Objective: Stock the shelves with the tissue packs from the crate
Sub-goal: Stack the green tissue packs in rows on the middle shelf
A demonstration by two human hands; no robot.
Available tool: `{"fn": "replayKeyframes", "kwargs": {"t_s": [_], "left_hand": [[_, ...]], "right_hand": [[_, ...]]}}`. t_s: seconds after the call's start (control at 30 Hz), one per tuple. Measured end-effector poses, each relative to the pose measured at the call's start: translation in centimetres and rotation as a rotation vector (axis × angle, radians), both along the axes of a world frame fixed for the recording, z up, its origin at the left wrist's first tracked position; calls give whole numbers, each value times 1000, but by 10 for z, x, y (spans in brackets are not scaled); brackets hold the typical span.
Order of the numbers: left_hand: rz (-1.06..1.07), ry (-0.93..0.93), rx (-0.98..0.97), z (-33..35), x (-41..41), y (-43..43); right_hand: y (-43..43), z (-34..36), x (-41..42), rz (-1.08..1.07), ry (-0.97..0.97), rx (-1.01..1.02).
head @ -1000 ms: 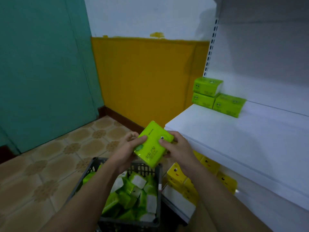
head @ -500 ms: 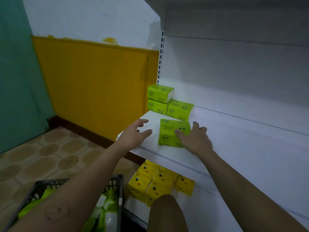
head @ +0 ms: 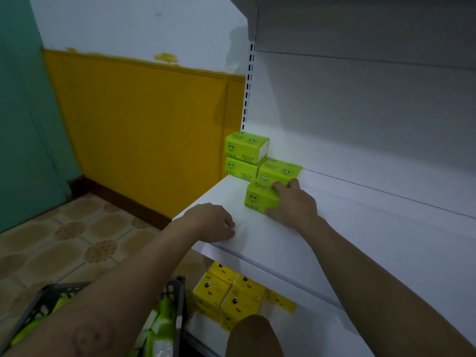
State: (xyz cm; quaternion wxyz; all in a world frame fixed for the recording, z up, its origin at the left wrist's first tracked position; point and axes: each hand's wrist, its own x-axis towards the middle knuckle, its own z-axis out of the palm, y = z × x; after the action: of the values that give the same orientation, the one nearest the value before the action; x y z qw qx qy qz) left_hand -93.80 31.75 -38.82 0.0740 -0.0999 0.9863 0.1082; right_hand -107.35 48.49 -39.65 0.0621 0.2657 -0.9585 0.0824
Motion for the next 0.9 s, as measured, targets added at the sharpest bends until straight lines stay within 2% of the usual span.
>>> {"fn": "replayKeyframes", "kwargs": {"t_s": [0.23, 0.33, 0.47, 0.53, 0.77, 0.9], "left_hand": [[-25, -5, 8, -1, 1, -3], [-47, -25, -3, 2, -3, -5], [-84, -81, -4, 4, -5, -9], [-96, -93, -4, 6, -6, -11], [-57, -100, 34, 2, -5, -12], [-46, -77, 47, 1, -3, -14]], "right_hand": [[-7, 13, -25, 20, -178, -2], [-4, 14, -24, 4, -129, -97], [-1, 34, -34, -23, -10, -326], [-2, 50, -51, -55, 36, -358], [-23, 49, -102, -113, -24, -269], [-30, 57, -104, -158, 17, -77]]}}
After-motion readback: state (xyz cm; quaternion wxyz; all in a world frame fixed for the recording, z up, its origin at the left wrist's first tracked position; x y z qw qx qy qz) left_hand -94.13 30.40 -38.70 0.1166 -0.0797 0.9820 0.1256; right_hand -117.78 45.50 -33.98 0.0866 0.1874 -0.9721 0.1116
